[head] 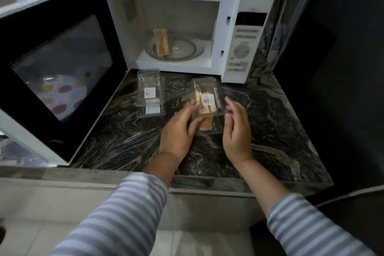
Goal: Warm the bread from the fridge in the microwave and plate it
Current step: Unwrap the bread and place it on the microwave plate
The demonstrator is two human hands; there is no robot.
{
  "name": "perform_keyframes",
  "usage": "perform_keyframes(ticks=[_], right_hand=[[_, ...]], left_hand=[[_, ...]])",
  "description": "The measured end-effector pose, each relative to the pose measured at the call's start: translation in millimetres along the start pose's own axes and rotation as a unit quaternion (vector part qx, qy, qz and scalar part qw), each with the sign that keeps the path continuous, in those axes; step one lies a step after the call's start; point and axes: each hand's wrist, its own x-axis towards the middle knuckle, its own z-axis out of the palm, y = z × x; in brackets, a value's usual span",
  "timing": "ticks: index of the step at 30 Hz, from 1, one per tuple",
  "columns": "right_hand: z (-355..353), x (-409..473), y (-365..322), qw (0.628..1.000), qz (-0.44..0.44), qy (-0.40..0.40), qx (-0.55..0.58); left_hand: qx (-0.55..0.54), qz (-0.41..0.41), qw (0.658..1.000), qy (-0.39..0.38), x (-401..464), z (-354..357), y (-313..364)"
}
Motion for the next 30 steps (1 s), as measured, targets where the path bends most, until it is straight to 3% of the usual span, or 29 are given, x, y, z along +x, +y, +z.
perform_keyframes(ticks=[3, 8, 14, 24, 30], right_hand=[[9.2, -0.3, -11.1, 0.985, 0.171, 0.003, 0.017], [39.5, 25.4, -23.2, 0.966, 0.244, -0.083, -0.009], [69.1, 53.7, -28.1, 0.966, 0.233, -0.084, -0.071], [93.1, 84.1, -35.8, 0.924, 0.285, -0.096, -0.235], [77.6, 95.5, -46.1, 0.926, 0.315, -0.082, -0.193]], left_hand=[[0.005, 0.034, 0.998, 0.061, 23.0, -5.9, 12.6], [0.018, 0.039, 0.997, 0.057, 61.9, -21.9, 23.5], [-0.032, 0.029, 0.998, 0.052, 93.8, -39.5, 4.5], [-0.048, 0.042, 0.997, 0.037, 115.1, -36.8, -9.7], [-0.026, 0.051, 0.998, 0.006, 114.2, -37.3, -7.4]])
